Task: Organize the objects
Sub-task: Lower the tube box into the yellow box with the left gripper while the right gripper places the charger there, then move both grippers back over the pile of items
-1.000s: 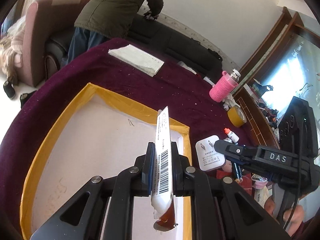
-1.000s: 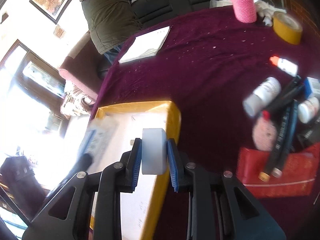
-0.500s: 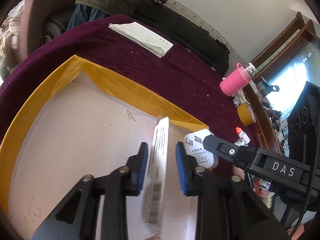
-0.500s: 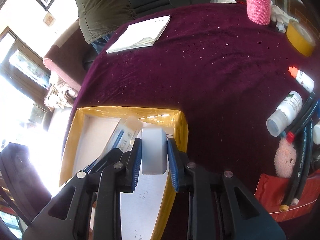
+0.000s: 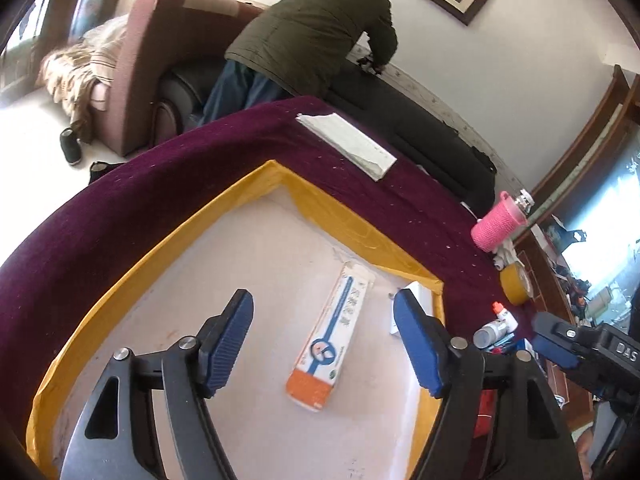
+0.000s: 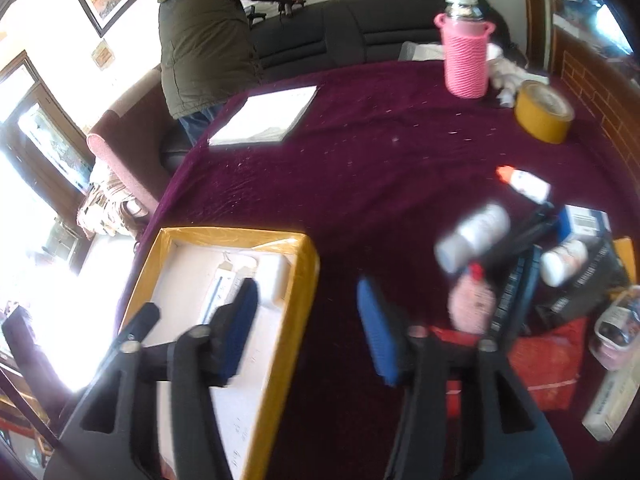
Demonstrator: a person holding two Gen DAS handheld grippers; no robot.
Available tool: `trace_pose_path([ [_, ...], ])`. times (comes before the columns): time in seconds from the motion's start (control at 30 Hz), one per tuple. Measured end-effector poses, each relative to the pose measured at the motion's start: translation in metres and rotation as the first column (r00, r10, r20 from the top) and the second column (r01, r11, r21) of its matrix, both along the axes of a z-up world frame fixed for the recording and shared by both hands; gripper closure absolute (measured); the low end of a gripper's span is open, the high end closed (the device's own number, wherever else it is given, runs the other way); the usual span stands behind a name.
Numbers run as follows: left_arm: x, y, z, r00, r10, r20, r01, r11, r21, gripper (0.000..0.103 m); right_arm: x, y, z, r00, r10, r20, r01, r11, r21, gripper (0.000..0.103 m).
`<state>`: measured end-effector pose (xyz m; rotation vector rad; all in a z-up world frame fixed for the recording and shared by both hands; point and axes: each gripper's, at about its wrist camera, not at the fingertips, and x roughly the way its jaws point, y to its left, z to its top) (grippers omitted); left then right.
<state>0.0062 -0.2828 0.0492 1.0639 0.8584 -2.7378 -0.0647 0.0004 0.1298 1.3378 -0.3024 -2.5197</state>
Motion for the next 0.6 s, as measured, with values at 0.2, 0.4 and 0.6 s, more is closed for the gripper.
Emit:
trace_pose_path([
  [0.2, 0.016, -0.006, -0.014, 0.996, 0.028, 0.082, -0.030, 0.999, 0.022, 0.036, 0.040, 0.052, -0.005, 0.997, -0.070, -0.012, 0.070, 0.997, -0.036, 0.044],
  [0.4, 0.041, 0.002, -0.001, 1.000, -0.022, 0.009, 0.022, 1.000, -0.021, 0.036, 0.086, 0.102, -0.003, 0.993, -0.109, -0.043, 0.107, 0.993, -0.041, 0.044],
  [0.6, 0.061, 0.037, 0.051, 0.985, -0.152, -0.086, 0.145, 0.987, -0.075, 0.036, 0.104, 0.161, 0.005, 0.984, -0.174, -0.028, 0.176, 0.978, 0.113, 0.044],
])
